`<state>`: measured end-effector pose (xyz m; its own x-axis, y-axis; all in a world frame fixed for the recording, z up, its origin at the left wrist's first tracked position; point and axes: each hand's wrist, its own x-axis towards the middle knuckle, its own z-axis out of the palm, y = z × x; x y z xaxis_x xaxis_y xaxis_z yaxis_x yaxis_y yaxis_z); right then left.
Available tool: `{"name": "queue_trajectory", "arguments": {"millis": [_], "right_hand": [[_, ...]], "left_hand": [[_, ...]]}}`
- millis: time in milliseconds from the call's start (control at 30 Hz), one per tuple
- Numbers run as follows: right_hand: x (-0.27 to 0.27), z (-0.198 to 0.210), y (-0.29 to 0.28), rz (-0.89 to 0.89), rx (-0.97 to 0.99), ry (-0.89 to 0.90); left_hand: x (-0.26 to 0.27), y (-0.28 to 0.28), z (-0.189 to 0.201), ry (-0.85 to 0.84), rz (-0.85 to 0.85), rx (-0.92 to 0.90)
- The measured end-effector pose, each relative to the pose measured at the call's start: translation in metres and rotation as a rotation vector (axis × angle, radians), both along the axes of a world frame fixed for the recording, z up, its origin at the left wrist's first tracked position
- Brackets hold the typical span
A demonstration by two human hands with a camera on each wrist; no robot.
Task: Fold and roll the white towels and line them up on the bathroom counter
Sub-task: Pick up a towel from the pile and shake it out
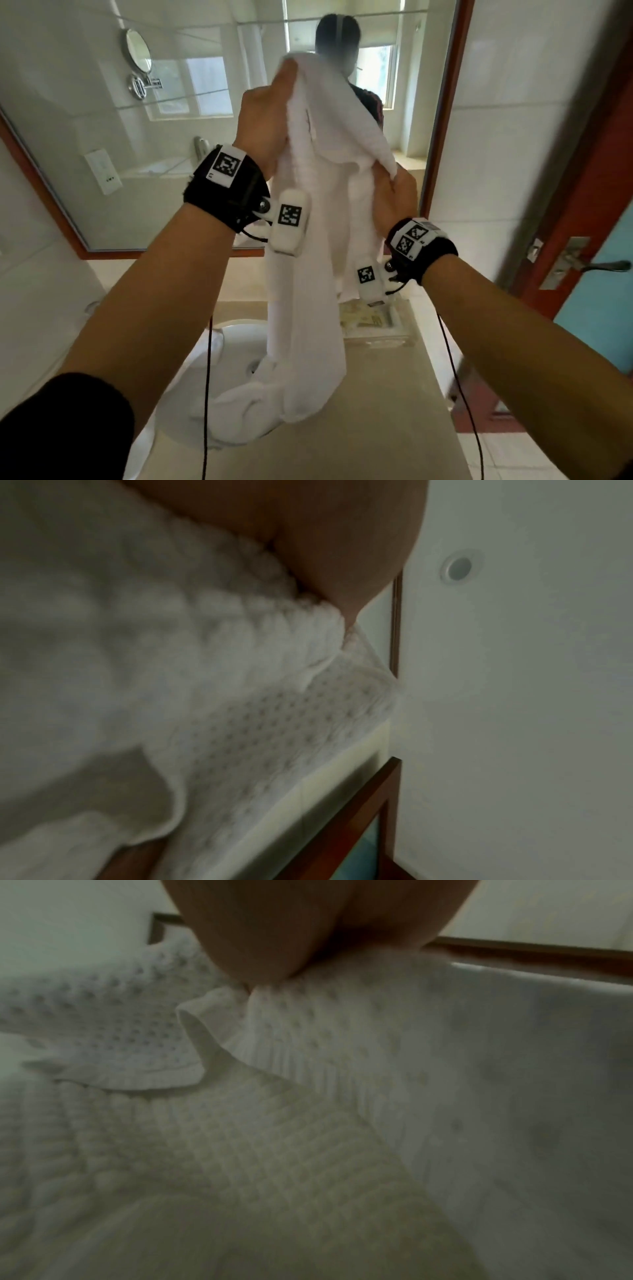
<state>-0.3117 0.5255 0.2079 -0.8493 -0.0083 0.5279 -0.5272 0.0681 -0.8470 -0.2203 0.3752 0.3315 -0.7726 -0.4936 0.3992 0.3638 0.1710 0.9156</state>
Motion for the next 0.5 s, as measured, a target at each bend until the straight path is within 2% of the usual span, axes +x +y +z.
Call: {"name": "queue_trajectory", "arguments": {"millis": [67,133,200,267,367,433,500], "right_hand": [[0.002,0.028,0.011,0.042,-0.063,0.023],[0.0,0.049,0.021,0.103,-0.036,0.011],[-0.002,0.063,0.029,0.172,0.098,-0.068],[-0.006,0.066,0.037,0.213,0.292,-0.207],[-0.01,0.046,0.041,0.214,0.422,-0.424],[-0.014,0.016,0.041,0.204,0.558,-0.447],[-0.014,-0.02,0.04,0.204,0.798,-0.445]], "left_hand": [[-0.001,0.012,0.012,0.036,0.004,-0.009],[-0.004,0.018,0.017,0.038,0.044,-0.063],[-0.01,0.017,0.014,-0.027,0.028,-0.082],[-0.02,0.013,-0.002,-0.172,-0.039,-0.023],[-0.036,0.004,-0.055,-0.342,-0.02,-0.012],[-0.043,-0.006,-0.104,-0.444,0.004,0.018],[-0.045,-0.02,-0.154,-0.571,0.016,0.035]]}}
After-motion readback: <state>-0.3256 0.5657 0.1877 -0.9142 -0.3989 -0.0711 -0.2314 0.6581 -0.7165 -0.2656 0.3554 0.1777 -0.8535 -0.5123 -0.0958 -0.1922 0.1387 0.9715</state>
